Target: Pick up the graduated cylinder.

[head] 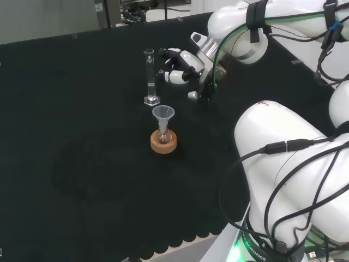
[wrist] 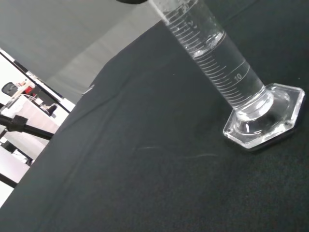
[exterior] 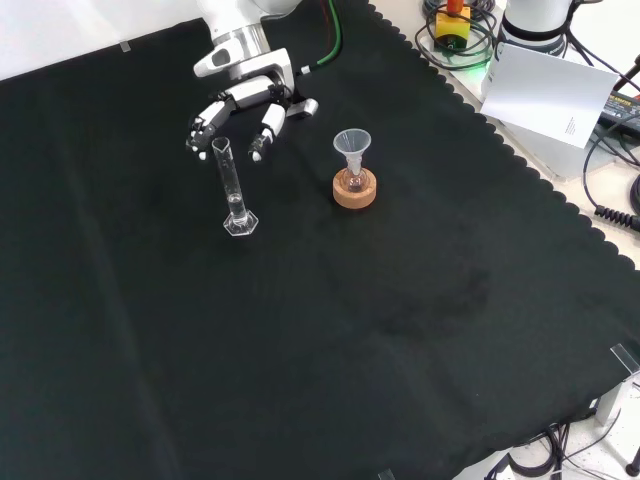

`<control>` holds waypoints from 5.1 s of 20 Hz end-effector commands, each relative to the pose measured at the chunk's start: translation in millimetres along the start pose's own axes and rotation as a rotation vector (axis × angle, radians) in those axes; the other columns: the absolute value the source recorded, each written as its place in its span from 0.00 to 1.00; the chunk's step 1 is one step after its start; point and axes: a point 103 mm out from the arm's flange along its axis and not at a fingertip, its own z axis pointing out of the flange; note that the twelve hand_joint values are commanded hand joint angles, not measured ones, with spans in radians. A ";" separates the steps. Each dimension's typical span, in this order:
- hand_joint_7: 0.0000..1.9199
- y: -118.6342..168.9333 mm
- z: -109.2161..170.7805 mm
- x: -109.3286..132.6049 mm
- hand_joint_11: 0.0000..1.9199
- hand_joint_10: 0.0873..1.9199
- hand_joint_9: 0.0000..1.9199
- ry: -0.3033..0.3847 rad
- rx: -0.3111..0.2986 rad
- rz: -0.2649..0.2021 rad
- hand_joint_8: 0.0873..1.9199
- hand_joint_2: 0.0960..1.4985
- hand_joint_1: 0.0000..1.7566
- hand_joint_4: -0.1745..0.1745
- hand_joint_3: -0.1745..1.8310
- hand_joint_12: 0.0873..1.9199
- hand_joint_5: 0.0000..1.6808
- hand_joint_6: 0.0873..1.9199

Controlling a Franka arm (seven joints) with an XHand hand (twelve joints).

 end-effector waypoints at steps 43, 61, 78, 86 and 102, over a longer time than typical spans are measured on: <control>0.25 33.1 53.9 12.0 0.26 0.24 0.36 0.280 -0.019 -0.099 0.29 0.65 0.55 0.37 0.00 0.63 0.35 0.01; 0.28 36.2 55.0 12.7 0.34 0.18 0.43 0.313 -0.051 -0.095 0.27 0.69 0.59 0.38 0.00 0.58 0.36 0.15; 0.35 37.9 52.9 11.0 0.46 0.14 0.51 0.309 -0.081 -0.070 0.28 0.79 0.65 0.39 0.00 0.51 0.41 0.31; 0.49 40.1 40.3 16.1 0.56 0.14 0.60 0.181 -0.058 -0.065 0.29 0.81 0.66 0.08 0.05 0.42 0.50 0.57; 0.49 14.6 -16.2 44.0 0.61 0.10 0.67 -0.006 0.019 -0.126 0.55 0.75 0.71 0.00 0.09 0.39 0.55 0.56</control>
